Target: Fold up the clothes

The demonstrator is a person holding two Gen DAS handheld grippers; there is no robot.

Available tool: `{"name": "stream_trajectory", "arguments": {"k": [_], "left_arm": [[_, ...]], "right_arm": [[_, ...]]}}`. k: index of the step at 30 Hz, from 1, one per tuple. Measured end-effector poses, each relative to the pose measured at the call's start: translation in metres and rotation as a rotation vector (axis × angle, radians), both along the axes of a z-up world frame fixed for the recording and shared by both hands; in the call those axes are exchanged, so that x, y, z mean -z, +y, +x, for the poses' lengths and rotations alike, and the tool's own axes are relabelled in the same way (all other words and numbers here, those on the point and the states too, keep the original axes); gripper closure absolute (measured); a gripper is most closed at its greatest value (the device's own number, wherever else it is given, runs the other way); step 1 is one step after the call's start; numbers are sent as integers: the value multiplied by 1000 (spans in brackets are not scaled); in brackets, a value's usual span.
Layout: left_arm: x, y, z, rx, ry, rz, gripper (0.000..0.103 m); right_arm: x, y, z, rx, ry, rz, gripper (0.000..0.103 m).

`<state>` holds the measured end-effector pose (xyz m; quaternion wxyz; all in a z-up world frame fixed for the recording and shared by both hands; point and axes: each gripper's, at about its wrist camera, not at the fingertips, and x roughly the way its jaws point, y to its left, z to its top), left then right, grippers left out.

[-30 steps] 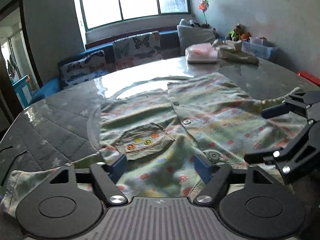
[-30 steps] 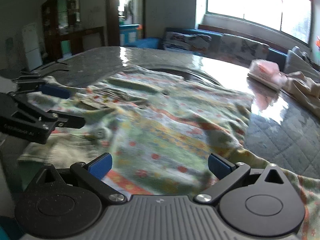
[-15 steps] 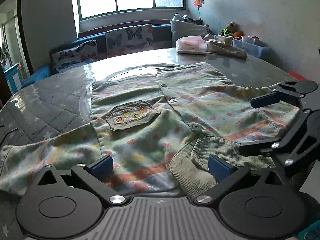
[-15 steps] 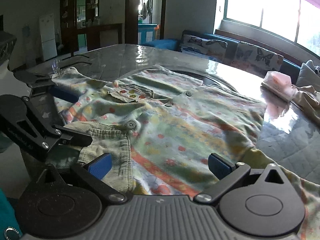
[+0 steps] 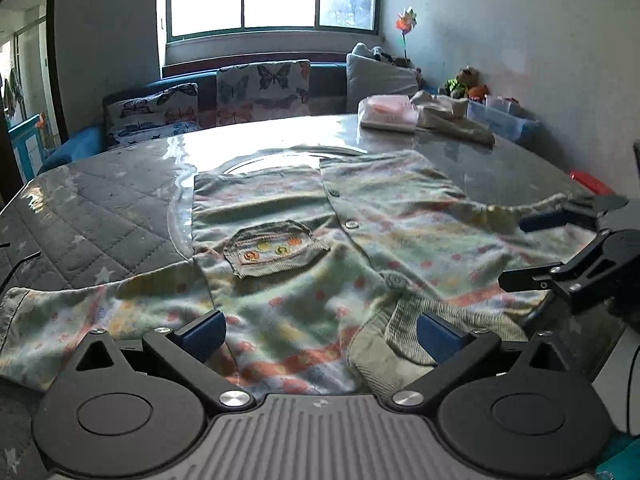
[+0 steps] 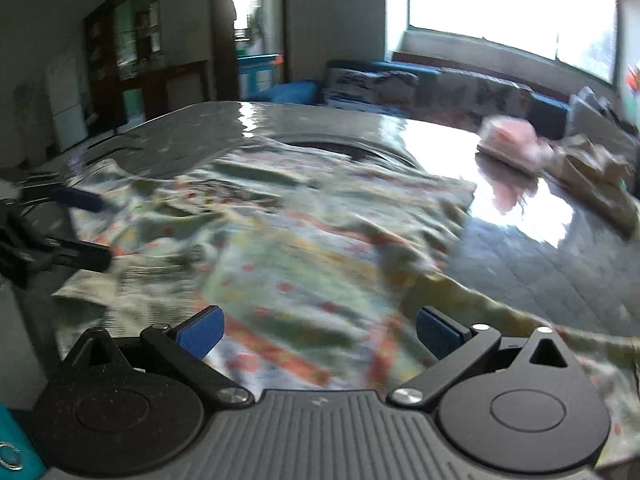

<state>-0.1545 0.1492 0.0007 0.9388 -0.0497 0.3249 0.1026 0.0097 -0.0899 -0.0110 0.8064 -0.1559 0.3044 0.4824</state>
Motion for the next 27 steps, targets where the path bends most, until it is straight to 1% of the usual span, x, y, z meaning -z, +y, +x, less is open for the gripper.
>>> {"name": "stream_trajectory", "arguments": {"k": [2,5,9,14,22,27], "left_arm": [[-2,1,1,1,-1,-7,0],[-4,0,2,9,-2,-11,0],[-7,-2,8,20,-7,-18,0],[-9,-4,14,21,-9,-28,0],[-10,-9,25,37,3,-25,0],[-13,-15,29,58,-2,-16,0]], "right_arm": [[4,-7,11,50,36,-1,0],[3,-26,25,114,79,32,0],[1,-43,43,172,47,49,0],[11,-61,74,261,62,43,0],[6,-84,102,343,47,70,0],[14,-93,120,389,54,54,0]]}}
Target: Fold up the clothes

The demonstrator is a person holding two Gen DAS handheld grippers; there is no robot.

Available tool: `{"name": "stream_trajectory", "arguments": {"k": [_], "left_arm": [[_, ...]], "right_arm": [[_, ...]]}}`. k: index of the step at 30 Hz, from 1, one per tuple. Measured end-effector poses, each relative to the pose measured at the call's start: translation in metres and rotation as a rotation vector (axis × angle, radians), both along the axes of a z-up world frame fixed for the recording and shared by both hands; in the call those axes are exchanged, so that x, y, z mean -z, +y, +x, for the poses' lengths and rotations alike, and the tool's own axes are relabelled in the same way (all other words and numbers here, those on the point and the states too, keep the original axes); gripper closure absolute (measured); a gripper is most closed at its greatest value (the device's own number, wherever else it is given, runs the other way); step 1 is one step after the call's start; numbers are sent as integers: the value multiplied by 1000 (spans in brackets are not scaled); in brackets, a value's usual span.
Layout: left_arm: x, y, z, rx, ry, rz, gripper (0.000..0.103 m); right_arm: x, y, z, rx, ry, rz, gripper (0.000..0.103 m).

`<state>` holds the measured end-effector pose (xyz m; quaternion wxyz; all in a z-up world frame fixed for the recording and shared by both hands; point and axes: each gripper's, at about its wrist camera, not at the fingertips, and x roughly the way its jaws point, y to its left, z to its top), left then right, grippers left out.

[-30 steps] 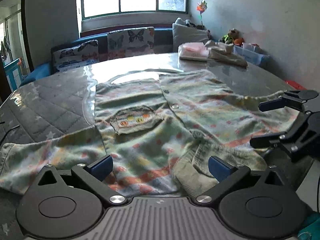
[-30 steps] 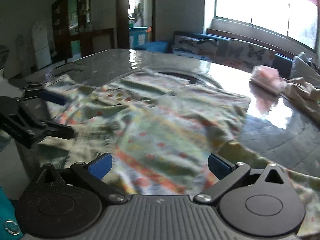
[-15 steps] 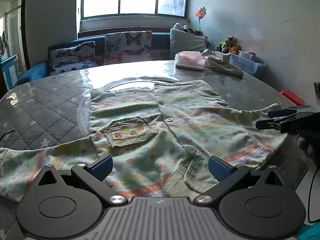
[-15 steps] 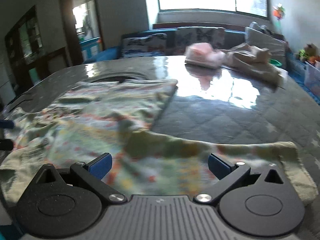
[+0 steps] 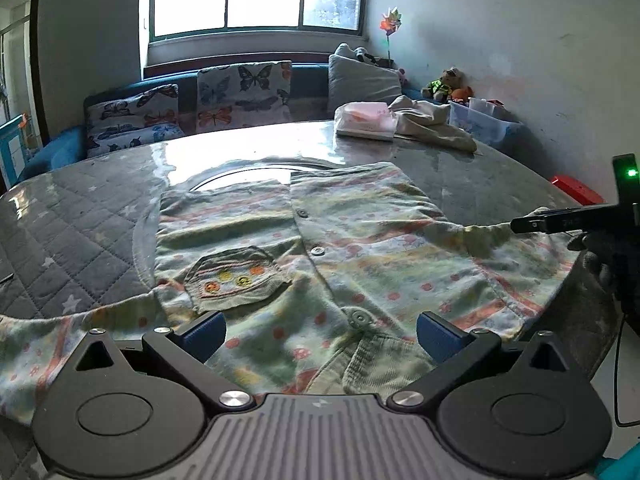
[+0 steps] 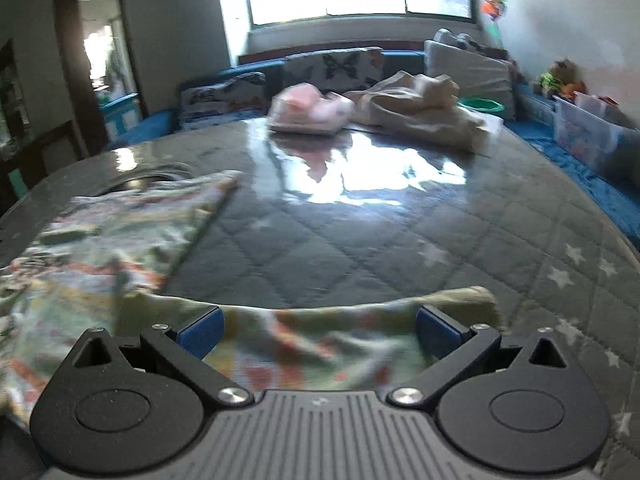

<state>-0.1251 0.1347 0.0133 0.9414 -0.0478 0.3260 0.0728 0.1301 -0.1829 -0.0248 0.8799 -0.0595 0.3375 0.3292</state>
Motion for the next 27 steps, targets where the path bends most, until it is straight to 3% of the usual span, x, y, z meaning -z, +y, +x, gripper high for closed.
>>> {"name": "stream_trajectory", "arguments": {"k": [6,27], "left_arm": [[1,-3,7,7,-2,-1,0],[14,-13,55,-11,91,-112,0]], "right_arm": [[-6,-13,-6,24,-3,40,0],[5,-7,-32,41,-84,-67,0]]}}
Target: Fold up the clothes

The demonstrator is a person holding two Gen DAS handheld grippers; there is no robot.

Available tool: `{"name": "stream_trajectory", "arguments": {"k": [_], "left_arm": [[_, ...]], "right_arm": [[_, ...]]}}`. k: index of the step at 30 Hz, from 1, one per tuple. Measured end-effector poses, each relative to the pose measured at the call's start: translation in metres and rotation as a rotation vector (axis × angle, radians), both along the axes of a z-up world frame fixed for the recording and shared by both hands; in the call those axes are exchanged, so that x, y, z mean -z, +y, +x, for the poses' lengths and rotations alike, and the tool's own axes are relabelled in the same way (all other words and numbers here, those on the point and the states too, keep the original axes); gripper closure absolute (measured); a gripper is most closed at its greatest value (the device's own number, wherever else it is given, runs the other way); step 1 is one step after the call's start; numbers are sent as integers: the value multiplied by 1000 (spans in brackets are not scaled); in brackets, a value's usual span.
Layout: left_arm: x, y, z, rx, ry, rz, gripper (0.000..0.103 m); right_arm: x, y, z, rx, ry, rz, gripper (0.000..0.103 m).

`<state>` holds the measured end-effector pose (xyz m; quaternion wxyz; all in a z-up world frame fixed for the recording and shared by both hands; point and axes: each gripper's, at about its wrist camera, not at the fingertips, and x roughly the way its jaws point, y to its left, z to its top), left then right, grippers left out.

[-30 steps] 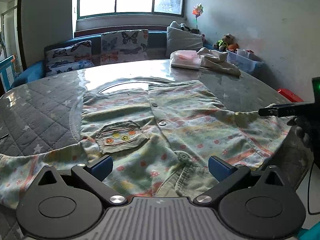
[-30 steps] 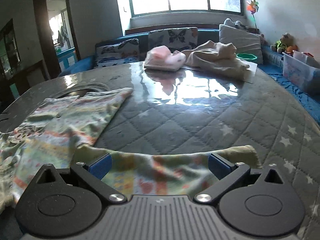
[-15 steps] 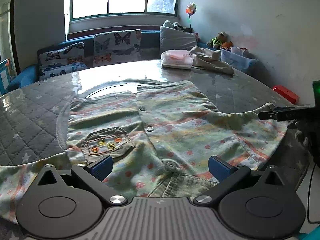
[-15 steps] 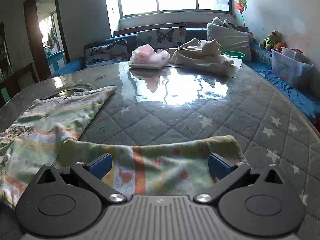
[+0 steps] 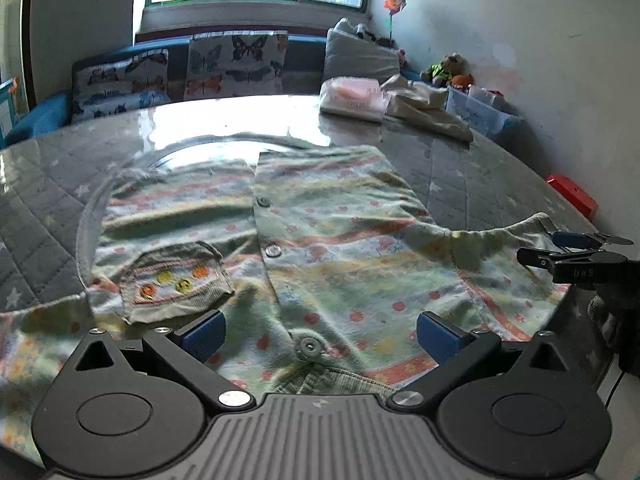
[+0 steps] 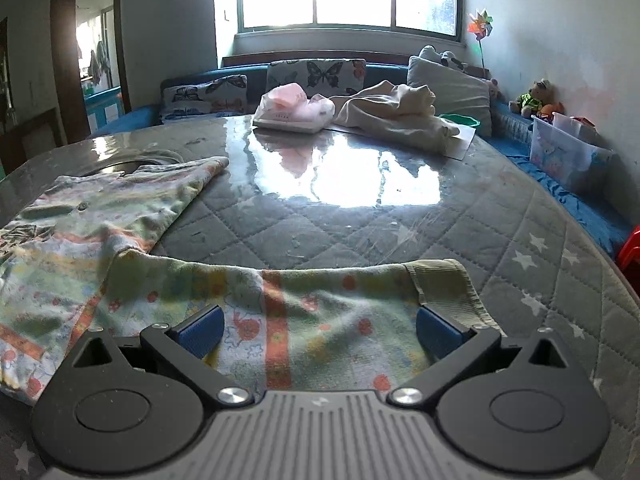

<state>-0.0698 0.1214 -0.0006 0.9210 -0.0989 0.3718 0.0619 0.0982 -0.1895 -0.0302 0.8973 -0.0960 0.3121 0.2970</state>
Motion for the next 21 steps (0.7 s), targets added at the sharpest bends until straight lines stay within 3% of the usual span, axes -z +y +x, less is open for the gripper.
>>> {"name": "stream_trajectory", "arguments": {"k": [10,21], "left_arm": [[13,-8,15,-28,101,-5,0],[16,-16,26,-47,153,60,0]], "right_arm": [[1,-1,0,-2,2,-1,0],[0,0,1,-2,11,-9,0]]}}
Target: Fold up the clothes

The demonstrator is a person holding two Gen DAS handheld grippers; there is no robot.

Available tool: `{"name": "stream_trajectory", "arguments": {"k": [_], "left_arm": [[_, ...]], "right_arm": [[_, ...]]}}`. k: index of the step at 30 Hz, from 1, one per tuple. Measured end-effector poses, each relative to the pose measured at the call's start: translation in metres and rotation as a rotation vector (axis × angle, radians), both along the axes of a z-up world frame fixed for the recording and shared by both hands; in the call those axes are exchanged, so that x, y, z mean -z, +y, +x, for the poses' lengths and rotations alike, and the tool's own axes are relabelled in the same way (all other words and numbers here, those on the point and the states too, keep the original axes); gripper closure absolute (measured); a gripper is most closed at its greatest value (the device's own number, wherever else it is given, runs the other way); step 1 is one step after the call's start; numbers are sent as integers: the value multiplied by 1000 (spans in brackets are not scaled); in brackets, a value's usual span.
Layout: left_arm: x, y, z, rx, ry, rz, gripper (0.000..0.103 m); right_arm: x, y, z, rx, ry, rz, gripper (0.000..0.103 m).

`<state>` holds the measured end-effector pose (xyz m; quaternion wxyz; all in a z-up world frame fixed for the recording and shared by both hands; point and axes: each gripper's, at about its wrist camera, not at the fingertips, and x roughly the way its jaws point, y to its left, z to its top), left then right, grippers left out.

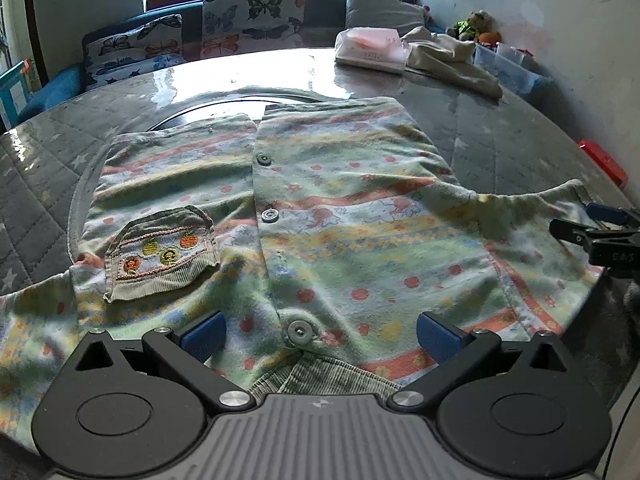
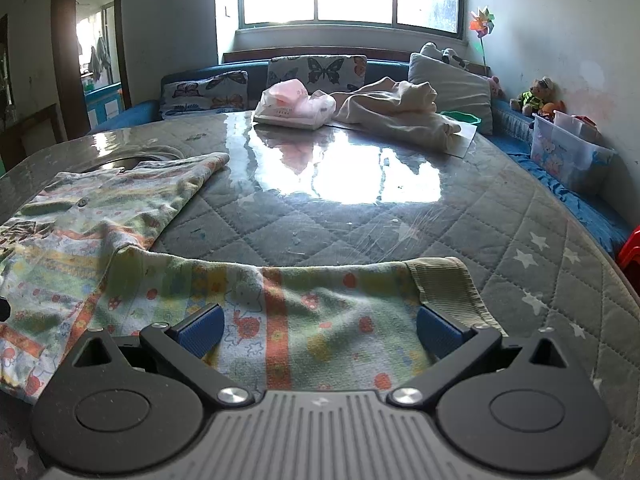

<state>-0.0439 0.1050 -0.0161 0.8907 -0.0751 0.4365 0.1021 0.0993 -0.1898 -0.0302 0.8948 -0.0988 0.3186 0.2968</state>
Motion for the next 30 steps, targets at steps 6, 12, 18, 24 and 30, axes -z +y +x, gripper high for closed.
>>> {"name": "stream_trajectory", "arguments": {"k": [6,12,18,24,30], "left_arm": [[1,-3,4,-7,18,23,0],[2,-5,6,-5,30,43,0],[2,-6,6,-6,30,48,0],[3,-6,6,-2,27,51,0],[3,-6,6,1,25,52,0]], "right_arm": [[-4,-1,-2,3,12,8,0],[-11,-7,-10,20,9,42,0],[-16,-24,-12,98,10,64,0],[-17,-48,-8,178,-10,50,0],[-12,-67,3,247,27,59,9]]}}
